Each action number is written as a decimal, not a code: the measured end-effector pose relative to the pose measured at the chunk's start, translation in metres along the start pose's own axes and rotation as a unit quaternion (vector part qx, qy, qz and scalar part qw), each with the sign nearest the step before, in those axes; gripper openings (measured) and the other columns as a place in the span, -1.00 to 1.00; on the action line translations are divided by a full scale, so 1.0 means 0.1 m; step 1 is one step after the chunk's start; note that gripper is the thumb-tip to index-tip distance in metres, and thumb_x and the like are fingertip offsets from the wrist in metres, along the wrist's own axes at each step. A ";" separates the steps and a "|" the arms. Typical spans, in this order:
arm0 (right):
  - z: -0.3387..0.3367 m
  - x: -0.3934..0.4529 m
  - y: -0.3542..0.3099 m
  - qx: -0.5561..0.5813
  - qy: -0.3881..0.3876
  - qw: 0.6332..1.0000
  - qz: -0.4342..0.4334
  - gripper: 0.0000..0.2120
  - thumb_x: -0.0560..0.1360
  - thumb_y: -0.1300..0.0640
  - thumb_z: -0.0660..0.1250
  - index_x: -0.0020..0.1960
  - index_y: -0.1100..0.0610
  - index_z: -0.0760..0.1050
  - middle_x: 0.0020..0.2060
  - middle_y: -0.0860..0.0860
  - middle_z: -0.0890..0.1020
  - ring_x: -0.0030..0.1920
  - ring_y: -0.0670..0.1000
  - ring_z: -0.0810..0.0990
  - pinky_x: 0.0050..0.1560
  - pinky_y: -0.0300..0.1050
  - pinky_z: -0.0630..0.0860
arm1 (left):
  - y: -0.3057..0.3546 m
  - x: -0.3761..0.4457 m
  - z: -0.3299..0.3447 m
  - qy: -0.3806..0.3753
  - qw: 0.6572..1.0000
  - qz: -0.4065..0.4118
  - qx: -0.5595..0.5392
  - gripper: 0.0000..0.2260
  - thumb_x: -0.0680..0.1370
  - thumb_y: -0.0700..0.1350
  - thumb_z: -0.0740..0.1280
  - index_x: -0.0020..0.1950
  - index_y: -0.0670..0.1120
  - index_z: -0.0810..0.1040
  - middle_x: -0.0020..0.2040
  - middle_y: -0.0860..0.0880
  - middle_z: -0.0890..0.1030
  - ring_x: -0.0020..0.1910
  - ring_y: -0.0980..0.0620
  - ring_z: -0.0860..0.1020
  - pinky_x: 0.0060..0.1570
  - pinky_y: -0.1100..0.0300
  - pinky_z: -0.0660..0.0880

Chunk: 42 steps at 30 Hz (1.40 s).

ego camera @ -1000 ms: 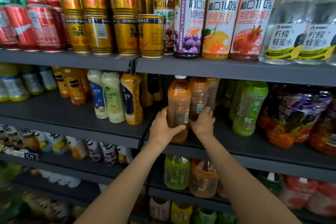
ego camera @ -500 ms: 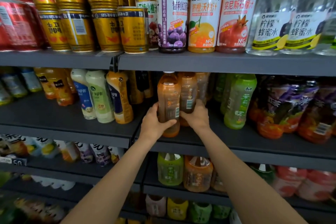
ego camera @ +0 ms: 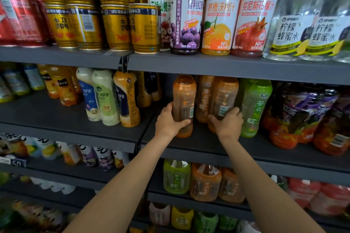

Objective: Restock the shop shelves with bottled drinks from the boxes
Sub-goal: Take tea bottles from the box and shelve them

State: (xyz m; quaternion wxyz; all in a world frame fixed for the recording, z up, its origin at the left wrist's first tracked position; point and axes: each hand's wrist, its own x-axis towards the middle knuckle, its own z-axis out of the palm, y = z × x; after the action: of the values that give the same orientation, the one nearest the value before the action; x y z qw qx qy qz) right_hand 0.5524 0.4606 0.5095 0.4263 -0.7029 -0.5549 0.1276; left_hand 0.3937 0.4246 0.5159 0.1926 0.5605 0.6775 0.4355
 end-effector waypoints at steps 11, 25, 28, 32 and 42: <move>0.18 0.38 -0.19 -0.019 -0.099 0.995 -0.010 -0.38 0.42 0.06 0.43 0.30 0.30 0.23 0.27 0.26 0.35 0.26 0.24 0.41 0.19 0.10 0.41 | 0.26 0.36 0.49 0.026 0.999 -0.027 -0.006 -0.35 0.41 -0.02 0.46 0.42 -0.04 0.26 0.34 -0.08 0.38 0.33 -0.09 0.36 0.28 0.04 0.34; 0.30 -0.99 -0.65 0.180 -0.004 0.965 -0.192 -0.65 0.47 0.37 0.26 0.23 0.29 0.31 0.17 0.18 0.33 0.03 -0.10 0.34 0.00 -0.36 0.29 | -0.65 -0.72 -0.41 0.198 0.972 0.063 -0.110 -0.69 0.51 -0.27 0.26 0.23 -0.08 0.37 0.11 0.02 0.43 0.10 0.15 0.42 0.09 0.34 0.36; 0.57 -1.65 -1.06 0.188 -0.084 0.942 -0.266 -0.70 0.49 0.35 0.24 0.21 0.27 0.32 0.13 0.16 0.34 -0.02 -0.08 0.40 -0.09 -0.27 0.35 | -1.27 -1.14 -0.96 0.236 0.968 -0.009 -0.084 -0.74 0.53 -0.26 0.24 0.18 -0.04 0.36 0.09 0.01 0.42 0.06 0.14 0.41 0.02 0.45 0.33; 1.20 -2.77 -1.48 0.121 -0.241 0.893 -0.359 -0.68 0.47 0.33 0.27 0.22 0.27 0.35 0.14 0.18 0.37 0.04 0.03 0.43 -0.01 -0.21 0.35 | -2.23 -1.83 -1.78 0.266 0.956 -0.114 -0.047 -0.77 0.53 -0.25 0.24 0.15 -0.03 0.36 0.05 0.02 0.43 0.04 0.11 0.42 -0.05 0.49 0.31; 3.00 -5.64 -1.98 -0.141 -0.583 0.719 -0.352 -0.55 0.53 0.12 0.25 0.36 0.17 0.21 0.29 0.14 0.29 0.30 0.16 0.34 0.23 -0.03 0.34 | -4.80 -3.85 -4.00 0.189 0.865 -0.464 0.022 -0.73 0.48 -0.25 0.33 0.15 -0.22 0.40 0.11 -0.21 0.52 0.11 -0.19 0.52 0.08 0.05 0.45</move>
State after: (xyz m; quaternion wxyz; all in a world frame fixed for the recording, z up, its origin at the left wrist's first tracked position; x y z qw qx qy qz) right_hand 0.0257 0.1010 0.3094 -0.0712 -0.2960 -0.9126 0.2728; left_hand -0.0759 -0.0786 0.2600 0.2283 0.0921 0.8921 0.3788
